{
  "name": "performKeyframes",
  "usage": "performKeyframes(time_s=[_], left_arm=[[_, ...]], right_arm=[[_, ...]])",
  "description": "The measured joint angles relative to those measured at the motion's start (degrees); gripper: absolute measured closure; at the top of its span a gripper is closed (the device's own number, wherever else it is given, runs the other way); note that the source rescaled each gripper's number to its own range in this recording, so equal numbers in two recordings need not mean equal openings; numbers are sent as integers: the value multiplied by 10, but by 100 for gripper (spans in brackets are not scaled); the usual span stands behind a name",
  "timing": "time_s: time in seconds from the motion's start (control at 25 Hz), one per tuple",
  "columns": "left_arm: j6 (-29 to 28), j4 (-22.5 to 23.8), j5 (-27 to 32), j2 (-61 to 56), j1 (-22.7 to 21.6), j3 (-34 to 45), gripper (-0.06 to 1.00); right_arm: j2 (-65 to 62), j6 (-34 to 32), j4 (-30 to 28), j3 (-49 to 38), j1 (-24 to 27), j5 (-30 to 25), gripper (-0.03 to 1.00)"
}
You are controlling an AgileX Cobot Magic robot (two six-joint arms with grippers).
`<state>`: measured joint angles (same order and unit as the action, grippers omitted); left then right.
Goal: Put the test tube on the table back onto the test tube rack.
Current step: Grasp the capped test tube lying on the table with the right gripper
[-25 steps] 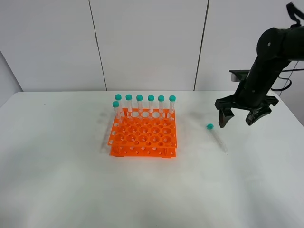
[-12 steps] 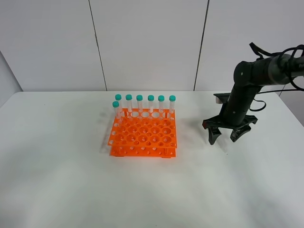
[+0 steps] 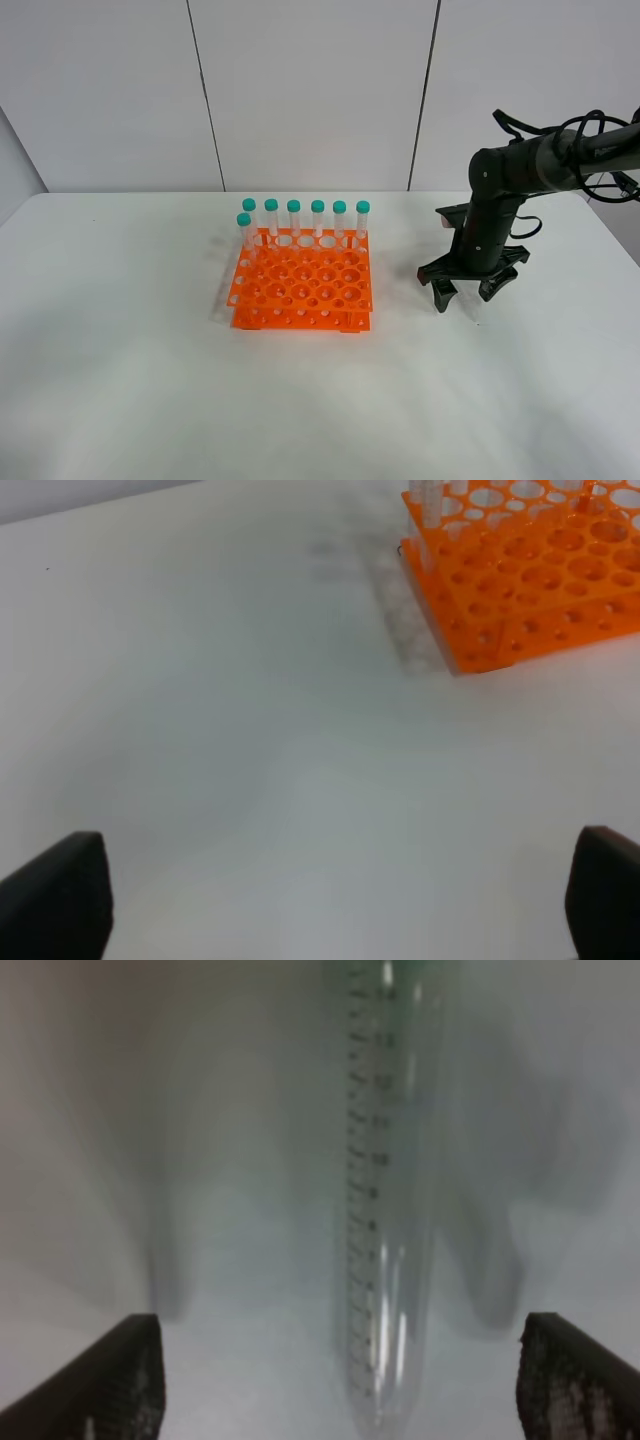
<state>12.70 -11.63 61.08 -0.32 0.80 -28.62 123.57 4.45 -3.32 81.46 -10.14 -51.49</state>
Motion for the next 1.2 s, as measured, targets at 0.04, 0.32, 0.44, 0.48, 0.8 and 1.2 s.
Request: performKeyframes(time_s=[0.04, 0.32, 0.44, 0.48, 0.8, 1.2], left_arm=[[0, 0, 0, 0, 0, 0, -6], [0, 0, 0, 0, 0, 0, -6], [0, 0, 0, 0, 0, 0, -6], [0, 0, 0, 0, 0, 0, -6], [0, 0, 0, 0, 0, 0, -6], [0, 0, 0, 0, 0, 0, -6]], right_arm=[[0, 0, -5, 1, 0, -4, 15], [1, -7, 6, 2, 0, -6, 15], [1, -9, 33, 2, 0, 4, 16], [1, -9, 40, 2, 0, 9, 16], [1, -18, 26, 2, 0, 8, 16], [1, -31, 19, 2, 0, 8, 16]])
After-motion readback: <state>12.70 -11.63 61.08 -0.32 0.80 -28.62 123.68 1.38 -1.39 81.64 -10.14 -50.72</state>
